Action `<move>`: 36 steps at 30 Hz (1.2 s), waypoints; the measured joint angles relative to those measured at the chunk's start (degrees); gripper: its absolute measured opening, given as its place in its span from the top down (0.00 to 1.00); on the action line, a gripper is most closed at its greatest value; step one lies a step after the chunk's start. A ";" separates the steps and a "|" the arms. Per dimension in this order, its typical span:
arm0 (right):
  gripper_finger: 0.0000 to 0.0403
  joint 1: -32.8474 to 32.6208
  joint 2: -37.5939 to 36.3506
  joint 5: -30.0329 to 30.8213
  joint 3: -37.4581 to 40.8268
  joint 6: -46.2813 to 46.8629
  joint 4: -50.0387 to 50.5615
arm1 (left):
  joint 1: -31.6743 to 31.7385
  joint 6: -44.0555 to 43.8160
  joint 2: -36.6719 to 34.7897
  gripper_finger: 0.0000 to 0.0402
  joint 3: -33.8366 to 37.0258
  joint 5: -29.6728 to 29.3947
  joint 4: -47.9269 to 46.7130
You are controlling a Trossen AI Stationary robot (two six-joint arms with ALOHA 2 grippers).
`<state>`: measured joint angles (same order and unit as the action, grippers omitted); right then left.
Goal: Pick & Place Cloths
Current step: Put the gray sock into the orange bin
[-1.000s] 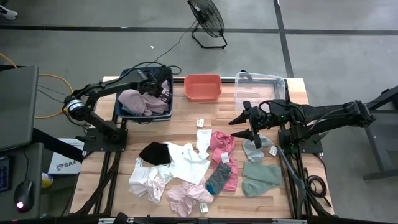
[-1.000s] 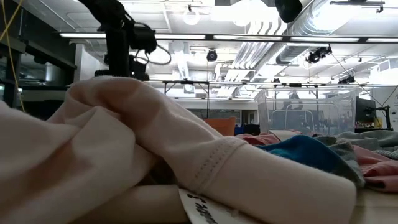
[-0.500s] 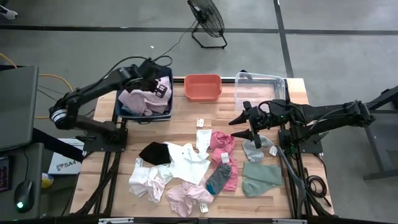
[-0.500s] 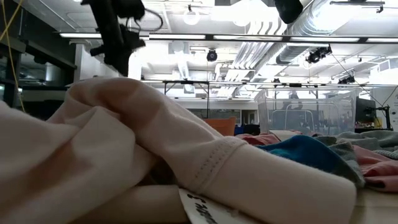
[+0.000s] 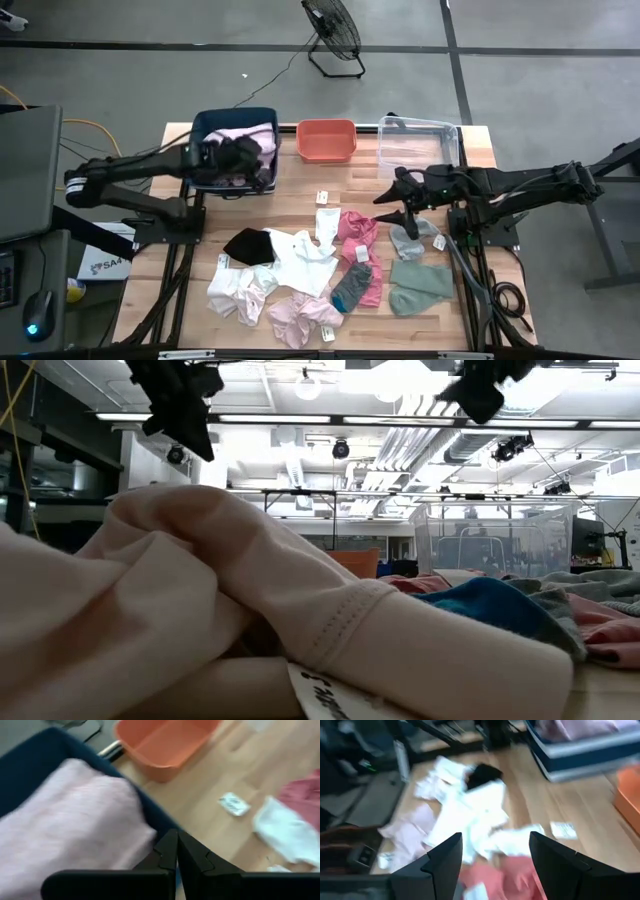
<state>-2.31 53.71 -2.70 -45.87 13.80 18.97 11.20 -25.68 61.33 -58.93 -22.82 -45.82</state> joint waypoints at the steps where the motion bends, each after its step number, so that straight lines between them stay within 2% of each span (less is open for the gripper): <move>1: 0.45 0.00 0.00 0.96 0.00 0.67 1.51 | -1.61 -0.45 -0.52 0.98 0.96 -0.16 1.62; 7: 0.45 -1.93 0.00 7.18 0.00 7.17 12.69 | -10.91 -1.85 -2.31 0.98 4.94 -2.69 9.69; 13: 0.45 -4.19 0.07 16.46 0.00 26.21 27.80 | -17.49 -2.67 -2.28 0.98 5.48 -7.01 13.94; 18: 0.45 -4.98 1.47 24.34 0.00 37.28 36.77 | -20.04 -3.09 -2.28 0.98 5.48 -10.14 14.52; 24: 0.45 -5.18 6.42 25.24 0.00 45.85 40.29 | -20.36 -3.14 -2.26 0.98 5.48 -10.72 14.16; 36: 0.45 -9.89 20.57 24.00 0.00 54.56 42.87 | -20.35 -3.33 -2.26 0.98 5.48 -10.74 13.94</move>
<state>-12.19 74.28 21.29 -45.87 68.37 61.84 -9.15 -29.02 59.07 -53.45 -33.56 -31.88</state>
